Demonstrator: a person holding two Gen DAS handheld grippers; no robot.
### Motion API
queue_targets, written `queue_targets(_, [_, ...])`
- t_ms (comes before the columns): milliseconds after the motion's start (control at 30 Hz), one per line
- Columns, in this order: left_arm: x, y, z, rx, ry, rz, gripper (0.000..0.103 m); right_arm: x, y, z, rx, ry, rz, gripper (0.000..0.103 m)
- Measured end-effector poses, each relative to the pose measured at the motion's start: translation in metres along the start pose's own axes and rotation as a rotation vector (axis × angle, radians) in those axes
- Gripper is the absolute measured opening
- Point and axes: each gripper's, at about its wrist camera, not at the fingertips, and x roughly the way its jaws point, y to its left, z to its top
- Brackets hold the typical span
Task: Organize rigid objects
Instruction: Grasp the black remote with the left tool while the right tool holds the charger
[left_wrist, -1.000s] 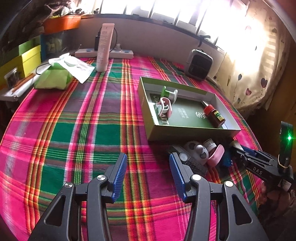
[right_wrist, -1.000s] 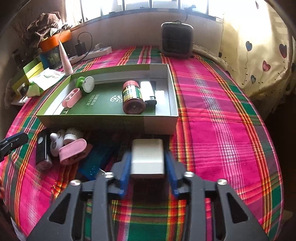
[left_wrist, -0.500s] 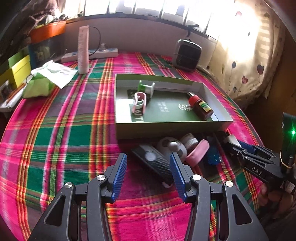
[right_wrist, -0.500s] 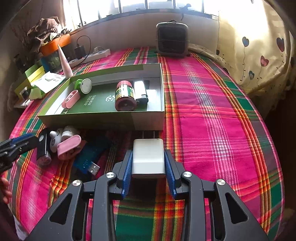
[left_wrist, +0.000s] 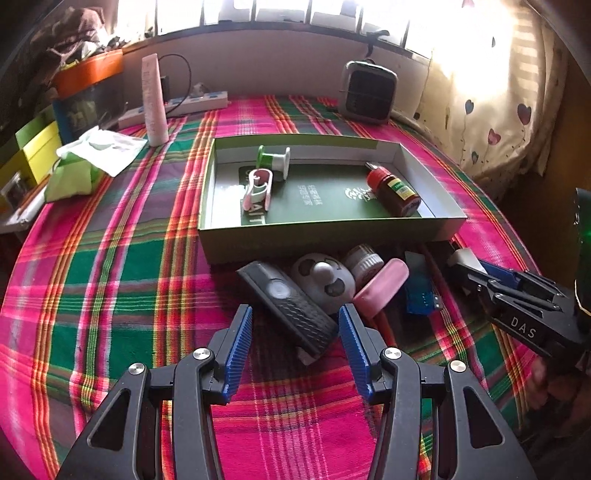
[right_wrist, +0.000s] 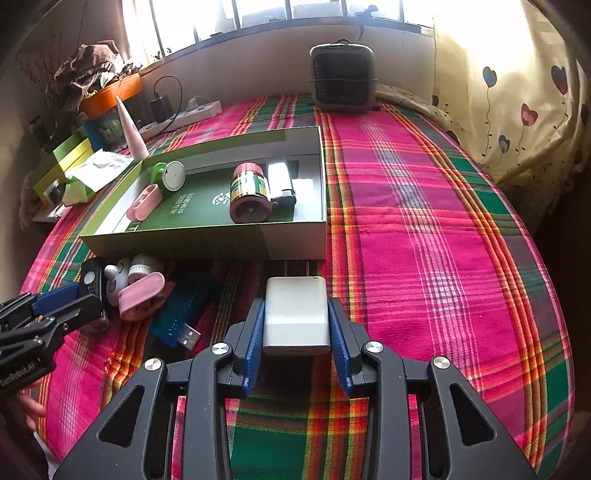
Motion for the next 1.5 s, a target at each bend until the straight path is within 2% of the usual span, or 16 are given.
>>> queue_targets(533, [-0.004,0.025,-0.008,-0.032,0.009,0.055,0.048,0.000,0.001,0.000,-0.002,0.001,-0.002,0.035])
queue_targets(700, [-0.002,0.034,-0.010,-0.057,0.008,0.037,0.048,0.000,0.001,0.000,-0.005,0.001,-0.006,0.035])
queue_targets(1067, [0.014,0.030,0.004,0.008,0.000,0.038,0.048,0.000,0.001,0.001,-0.011,0.003,-0.013,0.035])
queue_targets(1500, [0.023,0.032,0.012,0.030,-0.022,0.028,0.048,0.000,0.004,0.001,-0.024,0.005,-0.031,0.035])
